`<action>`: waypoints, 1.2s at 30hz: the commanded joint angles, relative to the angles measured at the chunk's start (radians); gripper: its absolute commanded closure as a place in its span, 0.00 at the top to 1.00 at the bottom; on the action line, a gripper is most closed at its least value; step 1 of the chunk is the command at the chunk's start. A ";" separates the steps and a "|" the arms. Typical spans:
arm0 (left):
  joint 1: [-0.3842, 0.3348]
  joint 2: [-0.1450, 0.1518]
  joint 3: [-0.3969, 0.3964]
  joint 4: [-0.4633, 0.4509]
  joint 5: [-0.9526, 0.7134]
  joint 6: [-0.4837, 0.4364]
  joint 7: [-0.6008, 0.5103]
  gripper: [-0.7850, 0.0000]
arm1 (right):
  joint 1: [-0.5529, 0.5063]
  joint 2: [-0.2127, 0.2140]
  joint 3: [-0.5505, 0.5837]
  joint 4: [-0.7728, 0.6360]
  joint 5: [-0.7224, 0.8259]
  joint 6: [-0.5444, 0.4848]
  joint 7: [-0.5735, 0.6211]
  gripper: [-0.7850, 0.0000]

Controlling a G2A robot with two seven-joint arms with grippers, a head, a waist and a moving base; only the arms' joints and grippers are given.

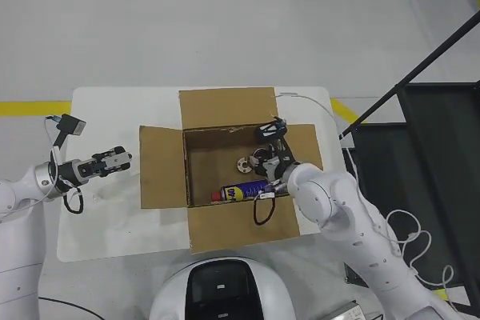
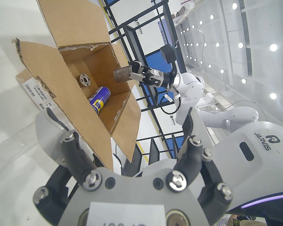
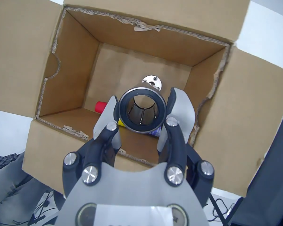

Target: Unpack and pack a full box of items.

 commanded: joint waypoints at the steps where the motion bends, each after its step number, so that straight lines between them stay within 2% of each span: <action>1: 0.000 0.000 0.000 0.000 0.000 0.000 0.000 1.00 | -0.033 0.006 0.050 -0.020 0.007 -0.012 -0.005 0.00; 23: 0.000 0.000 0.000 0.000 0.000 0.000 0.000 1.00 | -0.041 0.007 0.062 -0.023 0.012 -0.016 -0.008 0.00; 25: 0.000 0.000 0.000 0.000 0.000 0.000 0.000 1.00 | -0.053 0.009 0.065 -0.027 0.007 -0.048 -0.023 0.00; 29: 0.000 0.000 0.000 0.000 0.000 0.000 0.000 1.00 | -0.069 0.018 0.145 -0.078 0.013 -0.078 0.005 0.00; 33: 0.000 0.000 0.000 0.000 0.000 0.000 0.000 1.00 | -0.099 0.028 0.276 -0.123 0.049 -0.081 0.028 0.00; 36: 0.000 0.000 0.000 0.000 0.000 0.000 0.000 1.00 | -0.123 0.034 0.374 -0.106 0.078 -0.072 0.038 0.00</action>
